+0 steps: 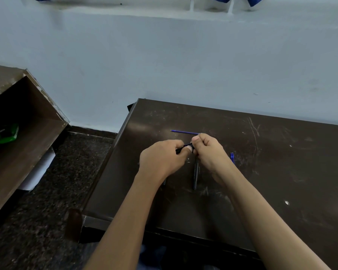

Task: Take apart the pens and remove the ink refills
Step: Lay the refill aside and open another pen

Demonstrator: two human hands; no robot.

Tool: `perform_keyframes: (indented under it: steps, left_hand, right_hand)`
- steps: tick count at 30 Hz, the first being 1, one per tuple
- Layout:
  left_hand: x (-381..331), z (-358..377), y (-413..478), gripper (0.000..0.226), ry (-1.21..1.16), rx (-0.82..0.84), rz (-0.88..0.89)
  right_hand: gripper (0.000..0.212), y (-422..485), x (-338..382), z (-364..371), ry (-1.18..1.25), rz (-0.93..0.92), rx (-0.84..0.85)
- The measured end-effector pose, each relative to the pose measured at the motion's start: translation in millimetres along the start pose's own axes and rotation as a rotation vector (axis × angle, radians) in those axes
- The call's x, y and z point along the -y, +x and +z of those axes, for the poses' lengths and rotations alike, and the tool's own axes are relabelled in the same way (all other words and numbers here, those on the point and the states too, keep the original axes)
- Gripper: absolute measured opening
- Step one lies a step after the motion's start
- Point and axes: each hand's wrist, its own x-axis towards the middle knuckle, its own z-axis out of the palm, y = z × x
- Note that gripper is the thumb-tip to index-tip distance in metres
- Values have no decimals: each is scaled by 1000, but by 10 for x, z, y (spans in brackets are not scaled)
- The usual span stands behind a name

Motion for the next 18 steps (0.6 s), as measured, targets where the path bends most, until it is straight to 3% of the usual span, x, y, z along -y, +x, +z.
perform_keyframes:
  steps: [6,10,14,18]
  left_hand:
    - [14,-1,-6,41,-123,174,-34]
    - [90,-15,2,31,-96,124,-119]
    - [85,-36,20,28,-166,8,-196]
    - [66,-47,21,20,-219,-78,-206]
  right_hand:
    - [22,85,-101,-35,18,60,-65]
    - [18,145,-159,-179,43,97,-251]
    - [5,74,-192,-167,-210,-20,-156]
    - [17,-38,-267,95,-463,-103,2]
